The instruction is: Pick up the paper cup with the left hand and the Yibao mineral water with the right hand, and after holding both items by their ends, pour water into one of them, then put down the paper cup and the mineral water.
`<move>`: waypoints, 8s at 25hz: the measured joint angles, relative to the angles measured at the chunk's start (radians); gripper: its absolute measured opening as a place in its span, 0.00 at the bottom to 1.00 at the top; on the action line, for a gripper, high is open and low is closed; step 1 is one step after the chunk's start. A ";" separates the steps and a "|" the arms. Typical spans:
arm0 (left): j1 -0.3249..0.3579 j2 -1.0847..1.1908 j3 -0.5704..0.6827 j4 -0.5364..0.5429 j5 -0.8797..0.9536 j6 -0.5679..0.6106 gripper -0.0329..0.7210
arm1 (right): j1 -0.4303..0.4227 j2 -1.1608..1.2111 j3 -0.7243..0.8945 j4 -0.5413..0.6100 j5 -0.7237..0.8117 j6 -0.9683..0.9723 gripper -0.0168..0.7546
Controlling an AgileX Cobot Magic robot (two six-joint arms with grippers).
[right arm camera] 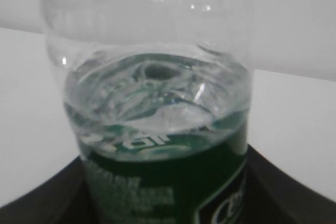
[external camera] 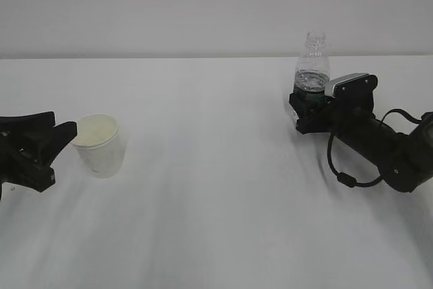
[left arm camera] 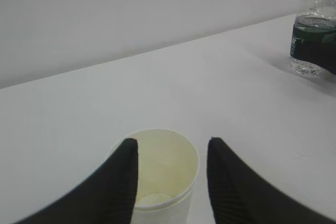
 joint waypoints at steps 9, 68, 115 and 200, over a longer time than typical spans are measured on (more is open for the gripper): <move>0.000 0.146 -0.002 0.002 -0.008 0.031 0.45 | 0.000 -0.058 0.042 0.015 0.017 -0.009 0.63; 0.000 0.283 -0.031 -0.052 -0.015 0.107 0.84 | 0.000 -0.058 0.055 0.039 0.019 -0.025 0.63; 0.000 0.358 -0.092 -0.048 -0.015 0.087 0.83 | 0.000 -0.293 0.283 0.078 0.021 -0.045 0.63; 0.000 0.435 -0.268 -0.001 -0.015 0.024 0.83 | 0.000 -0.515 0.526 0.087 0.021 -0.003 0.62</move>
